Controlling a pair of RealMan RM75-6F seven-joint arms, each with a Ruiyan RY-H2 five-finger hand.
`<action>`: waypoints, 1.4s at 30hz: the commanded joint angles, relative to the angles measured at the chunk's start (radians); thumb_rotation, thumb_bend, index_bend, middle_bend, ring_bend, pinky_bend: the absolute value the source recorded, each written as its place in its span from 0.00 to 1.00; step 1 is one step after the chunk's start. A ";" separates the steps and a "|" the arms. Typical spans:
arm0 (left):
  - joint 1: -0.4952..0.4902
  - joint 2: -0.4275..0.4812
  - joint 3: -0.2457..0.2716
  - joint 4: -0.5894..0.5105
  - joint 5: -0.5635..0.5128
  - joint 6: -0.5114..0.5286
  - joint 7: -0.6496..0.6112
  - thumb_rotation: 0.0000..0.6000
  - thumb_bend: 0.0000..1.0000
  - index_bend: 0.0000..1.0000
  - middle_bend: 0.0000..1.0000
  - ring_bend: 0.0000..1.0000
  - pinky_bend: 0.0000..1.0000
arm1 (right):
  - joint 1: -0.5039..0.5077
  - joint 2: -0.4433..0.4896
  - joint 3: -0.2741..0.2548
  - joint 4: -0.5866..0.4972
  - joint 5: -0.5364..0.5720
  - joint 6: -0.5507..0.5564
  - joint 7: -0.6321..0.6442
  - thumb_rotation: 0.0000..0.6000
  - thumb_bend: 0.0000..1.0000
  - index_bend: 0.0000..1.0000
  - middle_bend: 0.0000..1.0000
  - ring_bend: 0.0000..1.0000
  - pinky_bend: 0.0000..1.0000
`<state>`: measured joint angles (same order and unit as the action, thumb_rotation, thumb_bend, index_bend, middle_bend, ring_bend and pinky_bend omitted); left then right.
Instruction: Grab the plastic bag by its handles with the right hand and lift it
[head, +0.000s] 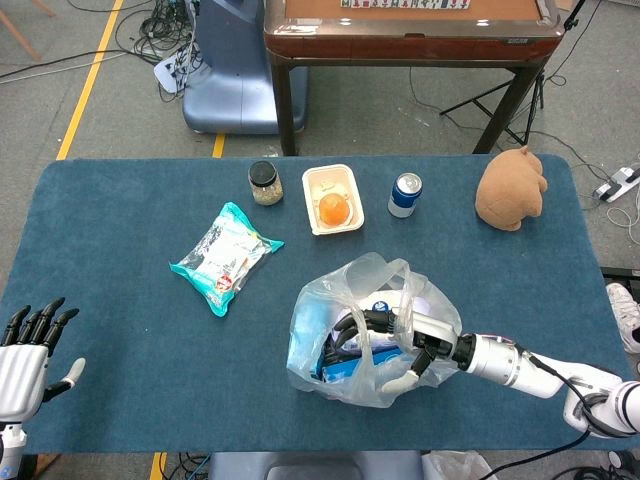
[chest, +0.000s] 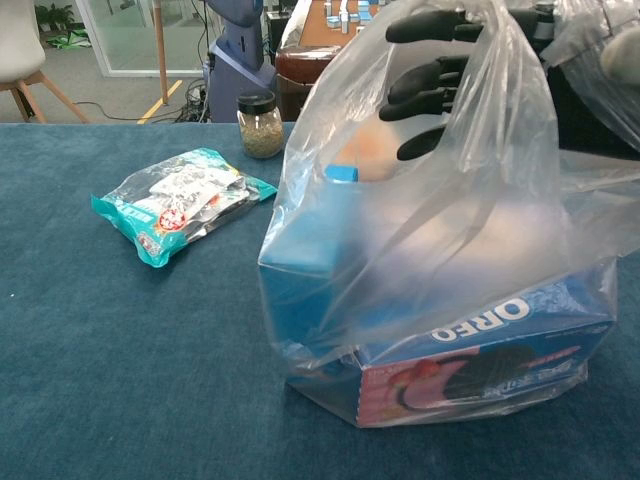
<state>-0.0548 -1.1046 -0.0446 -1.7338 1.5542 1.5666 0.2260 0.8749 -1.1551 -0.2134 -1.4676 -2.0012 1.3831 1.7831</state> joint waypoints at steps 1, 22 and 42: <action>0.001 0.000 0.000 0.001 -0.001 0.001 0.000 1.00 0.25 0.19 0.10 0.16 0.07 | 0.012 -0.018 0.010 0.000 0.022 0.007 0.028 0.88 0.00 0.21 0.26 0.12 0.18; 0.010 0.007 0.002 0.007 -0.003 0.014 -0.012 1.00 0.25 0.19 0.10 0.16 0.07 | 0.075 -0.063 -0.024 0.039 0.027 0.014 0.236 0.88 0.00 0.21 0.26 0.12 0.18; 0.013 0.009 0.002 0.008 0.002 0.018 -0.018 1.00 0.25 0.19 0.10 0.16 0.07 | 0.131 -0.069 0.002 0.059 0.044 0.069 0.269 0.88 0.00 0.21 0.26 0.12 0.18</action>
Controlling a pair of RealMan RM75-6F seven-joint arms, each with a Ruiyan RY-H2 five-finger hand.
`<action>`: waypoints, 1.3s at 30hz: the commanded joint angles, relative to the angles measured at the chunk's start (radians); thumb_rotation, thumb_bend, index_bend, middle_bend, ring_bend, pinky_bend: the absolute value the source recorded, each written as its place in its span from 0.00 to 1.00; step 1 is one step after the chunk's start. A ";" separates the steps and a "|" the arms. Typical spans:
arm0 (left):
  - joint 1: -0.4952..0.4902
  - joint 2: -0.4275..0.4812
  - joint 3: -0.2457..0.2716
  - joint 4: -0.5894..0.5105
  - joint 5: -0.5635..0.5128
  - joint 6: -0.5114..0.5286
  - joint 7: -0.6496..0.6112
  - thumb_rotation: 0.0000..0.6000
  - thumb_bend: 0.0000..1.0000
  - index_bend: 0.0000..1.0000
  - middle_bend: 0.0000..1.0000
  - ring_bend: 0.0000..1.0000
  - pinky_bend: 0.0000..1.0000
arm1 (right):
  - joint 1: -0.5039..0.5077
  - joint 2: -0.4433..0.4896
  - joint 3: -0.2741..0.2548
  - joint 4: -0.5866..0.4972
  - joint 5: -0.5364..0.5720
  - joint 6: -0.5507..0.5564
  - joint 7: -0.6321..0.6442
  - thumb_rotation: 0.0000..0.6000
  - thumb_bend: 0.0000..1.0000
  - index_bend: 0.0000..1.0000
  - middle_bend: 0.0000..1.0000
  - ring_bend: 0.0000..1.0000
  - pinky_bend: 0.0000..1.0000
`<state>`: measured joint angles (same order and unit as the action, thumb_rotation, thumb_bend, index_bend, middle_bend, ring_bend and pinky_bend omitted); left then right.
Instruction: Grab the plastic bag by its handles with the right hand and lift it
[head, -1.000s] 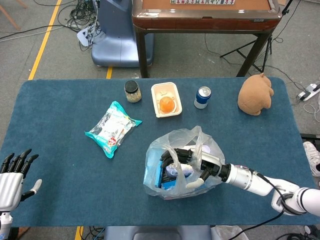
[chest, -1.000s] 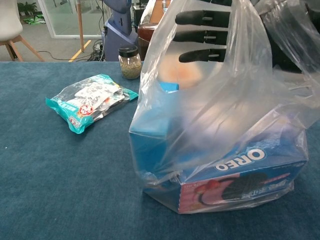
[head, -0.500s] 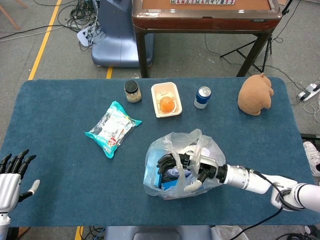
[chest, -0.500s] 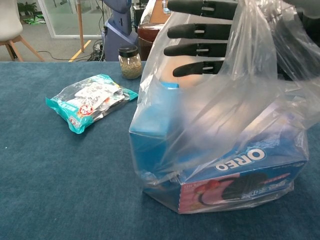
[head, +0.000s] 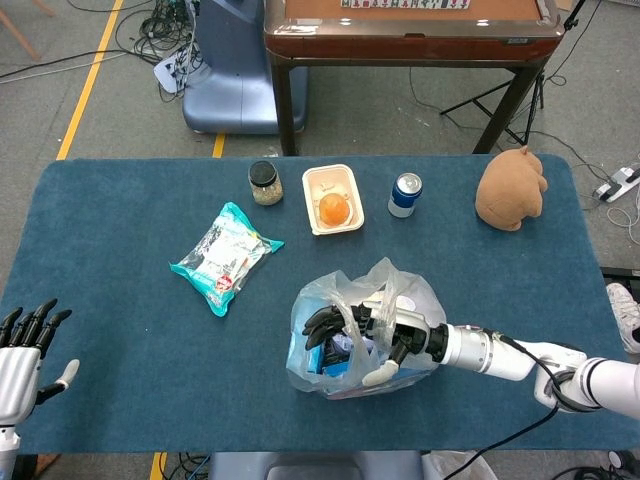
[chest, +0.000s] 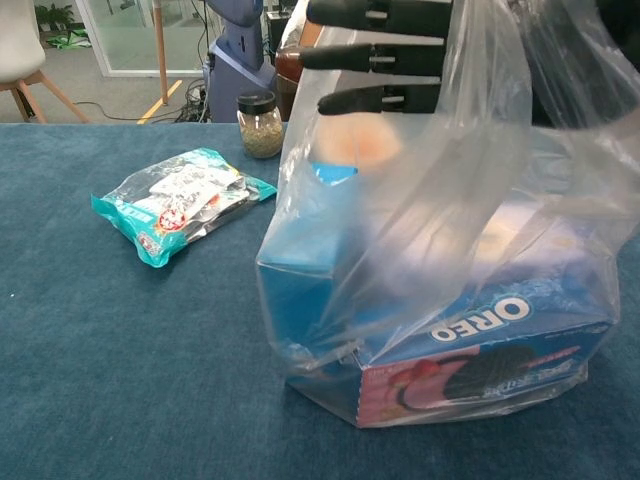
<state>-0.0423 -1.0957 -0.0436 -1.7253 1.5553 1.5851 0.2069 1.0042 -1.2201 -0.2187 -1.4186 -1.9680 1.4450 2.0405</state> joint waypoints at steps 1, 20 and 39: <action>0.001 0.001 0.001 -0.002 0.001 0.000 0.003 1.00 0.25 0.19 0.10 0.16 0.07 | 0.003 -0.003 0.009 0.015 0.019 0.009 0.023 0.88 0.00 0.21 0.26 0.12 0.18; -0.007 -0.005 -0.001 -0.001 -0.002 -0.014 0.013 1.00 0.25 0.19 0.10 0.16 0.07 | 0.008 0.048 0.023 0.069 0.064 0.076 0.220 0.88 0.00 0.21 0.26 0.12 0.18; -0.009 -0.010 0.000 0.005 -0.005 -0.020 0.011 1.00 0.25 0.19 0.10 0.16 0.07 | -0.050 0.026 0.094 -0.010 0.153 0.035 -0.018 0.88 0.00 0.22 0.31 0.15 0.18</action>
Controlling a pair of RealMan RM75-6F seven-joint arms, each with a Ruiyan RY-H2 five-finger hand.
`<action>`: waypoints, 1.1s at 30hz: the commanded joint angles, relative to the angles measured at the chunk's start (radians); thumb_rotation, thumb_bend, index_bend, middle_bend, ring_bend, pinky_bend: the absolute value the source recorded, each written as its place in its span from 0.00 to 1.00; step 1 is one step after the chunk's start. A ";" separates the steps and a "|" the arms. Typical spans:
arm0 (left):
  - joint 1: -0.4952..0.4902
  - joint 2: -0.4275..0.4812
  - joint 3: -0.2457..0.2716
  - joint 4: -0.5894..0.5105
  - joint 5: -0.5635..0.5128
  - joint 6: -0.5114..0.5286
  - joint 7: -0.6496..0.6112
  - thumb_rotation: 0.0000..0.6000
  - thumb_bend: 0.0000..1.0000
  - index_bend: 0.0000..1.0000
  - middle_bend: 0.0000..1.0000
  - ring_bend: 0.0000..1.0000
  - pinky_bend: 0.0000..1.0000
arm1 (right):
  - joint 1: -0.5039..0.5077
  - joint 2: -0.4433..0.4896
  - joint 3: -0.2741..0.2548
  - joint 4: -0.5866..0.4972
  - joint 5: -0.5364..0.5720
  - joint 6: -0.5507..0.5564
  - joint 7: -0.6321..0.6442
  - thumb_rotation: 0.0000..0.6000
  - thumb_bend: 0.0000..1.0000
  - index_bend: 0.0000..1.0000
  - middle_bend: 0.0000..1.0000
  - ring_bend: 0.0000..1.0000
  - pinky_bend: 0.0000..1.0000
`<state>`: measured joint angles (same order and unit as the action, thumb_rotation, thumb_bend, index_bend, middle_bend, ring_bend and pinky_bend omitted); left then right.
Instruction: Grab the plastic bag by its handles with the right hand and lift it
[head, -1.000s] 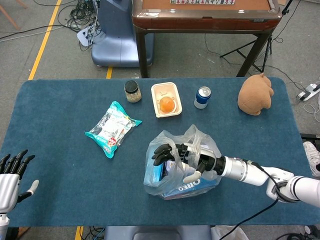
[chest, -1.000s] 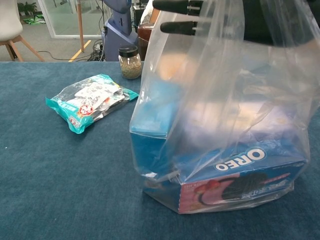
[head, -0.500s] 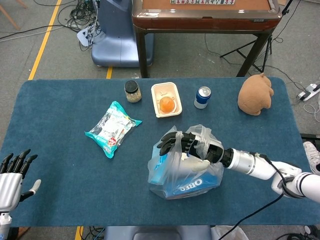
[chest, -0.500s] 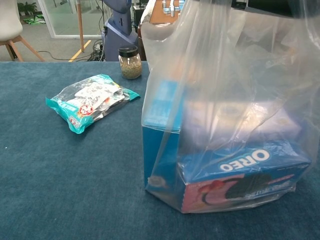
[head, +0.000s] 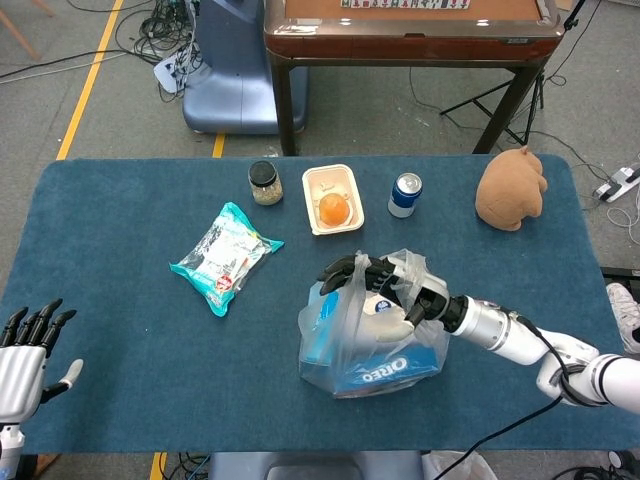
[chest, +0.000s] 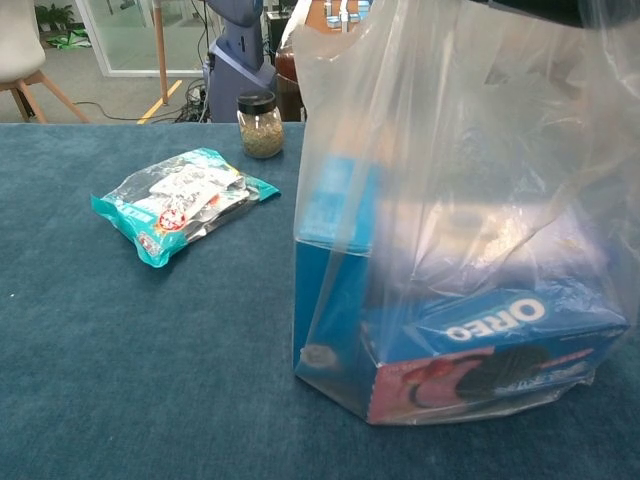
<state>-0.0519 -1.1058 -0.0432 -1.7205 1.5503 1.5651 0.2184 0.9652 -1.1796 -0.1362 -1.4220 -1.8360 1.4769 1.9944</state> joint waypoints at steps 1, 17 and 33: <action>0.000 0.000 0.000 0.001 -0.001 0.001 -0.001 1.00 0.25 0.19 0.10 0.16 0.07 | -0.016 -0.021 0.016 -0.005 0.031 0.004 0.041 0.88 0.00 0.23 0.32 0.17 0.19; 0.001 -0.002 0.003 0.001 -0.003 -0.004 0.001 1.00 0.25 0.19 0.10 0.16 0.07 | -0.033 -0.139 0.057 0.186 0.077 0.012 0.507 0.89 0.00 0.39 0.44 0.28 0.23; 0.005 -0.002 0.005 0.009 -0.004 0.002 -0.010 1.00 0.25 0.19 0.10 0.16 0.07 | -0.017 -0.196 0.094 0.281 0.139 -0.099 0.681 0.89 0.00 0.55 0.61 0.50 0.52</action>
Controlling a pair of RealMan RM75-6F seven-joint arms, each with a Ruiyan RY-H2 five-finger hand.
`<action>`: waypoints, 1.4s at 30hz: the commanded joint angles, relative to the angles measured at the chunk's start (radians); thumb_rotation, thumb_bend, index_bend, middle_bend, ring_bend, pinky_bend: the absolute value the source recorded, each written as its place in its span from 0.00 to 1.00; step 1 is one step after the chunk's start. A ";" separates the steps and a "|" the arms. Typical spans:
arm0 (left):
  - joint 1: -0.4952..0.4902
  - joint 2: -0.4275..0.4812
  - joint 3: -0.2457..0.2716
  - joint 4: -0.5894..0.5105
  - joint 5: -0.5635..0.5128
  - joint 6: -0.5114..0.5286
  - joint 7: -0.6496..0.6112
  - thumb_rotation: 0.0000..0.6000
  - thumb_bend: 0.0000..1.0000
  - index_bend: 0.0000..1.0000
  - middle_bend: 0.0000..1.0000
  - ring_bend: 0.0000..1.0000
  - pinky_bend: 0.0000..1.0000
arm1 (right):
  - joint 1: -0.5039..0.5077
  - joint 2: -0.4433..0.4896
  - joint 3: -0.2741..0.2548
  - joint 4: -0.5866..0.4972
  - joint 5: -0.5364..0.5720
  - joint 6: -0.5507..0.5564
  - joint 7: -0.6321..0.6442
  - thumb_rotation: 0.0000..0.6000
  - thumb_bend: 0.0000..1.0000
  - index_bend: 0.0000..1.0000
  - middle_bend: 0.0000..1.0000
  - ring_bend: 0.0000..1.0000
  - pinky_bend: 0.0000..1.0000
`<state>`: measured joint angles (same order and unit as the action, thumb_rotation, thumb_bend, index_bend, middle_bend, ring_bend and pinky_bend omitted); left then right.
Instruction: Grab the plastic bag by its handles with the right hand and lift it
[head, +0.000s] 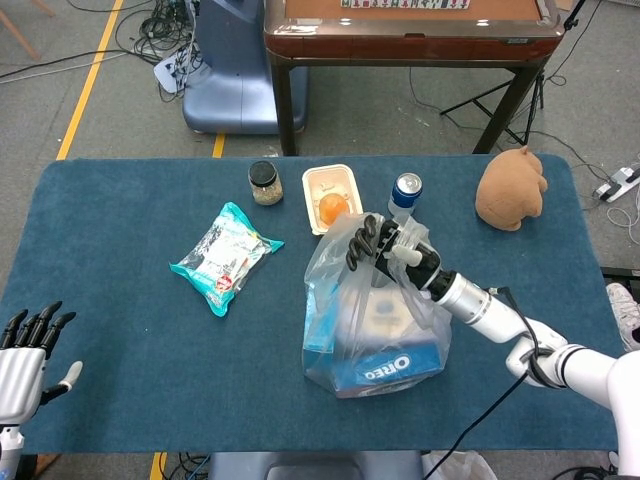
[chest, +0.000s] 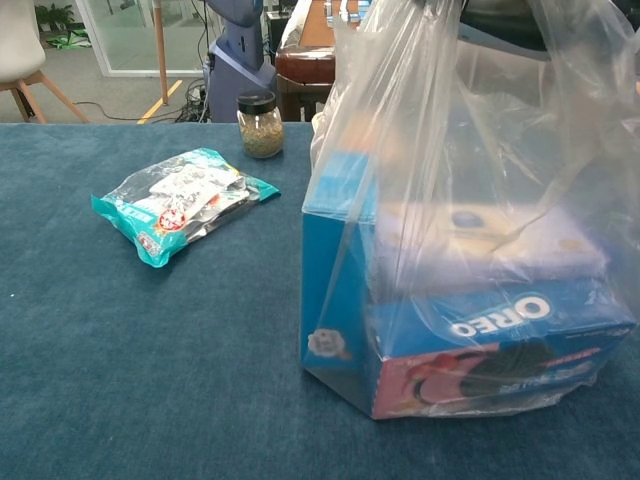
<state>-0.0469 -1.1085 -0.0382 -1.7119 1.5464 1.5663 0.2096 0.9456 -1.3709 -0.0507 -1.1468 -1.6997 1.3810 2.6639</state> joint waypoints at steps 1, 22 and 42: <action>0.000 0.001 -0.001 0.000 0.000 0.001 -0.002 1.00 0.25 0.19 0.10 0.16 0.07 | 0.006 -0.006 0.014 0.008 0.003 -0.006 0.013 0.89 0.00 0.55 0.61 0.50 0.52; 0.008 0.012 0.000 0.000 0.004 0.011 -0.016 1.00 0.25 0.19 0.10 0.16 0.07 | 0.056 0.044 0.061 -0.105 -0.004 -0.048 -0.006 0.99 0.14 0.64 0.69 0.58 0.68; 0.007 0.010 -0.002 0.010 0.001 0.010 -0.024 1.00 0.25 0.19 0.10 0.16 0.07 | 0.134 0.161 0.190 -0.334 0.152 -0.314 -0.130 1.00 0.51 0.95 1.00 1.00 1.00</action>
<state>-0.0394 -1.0984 -0.0403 -1.7021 1.5474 1.5764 0.1855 1.0713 -1.2233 0.1235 -1.4606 -1.5589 1.0855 2.5528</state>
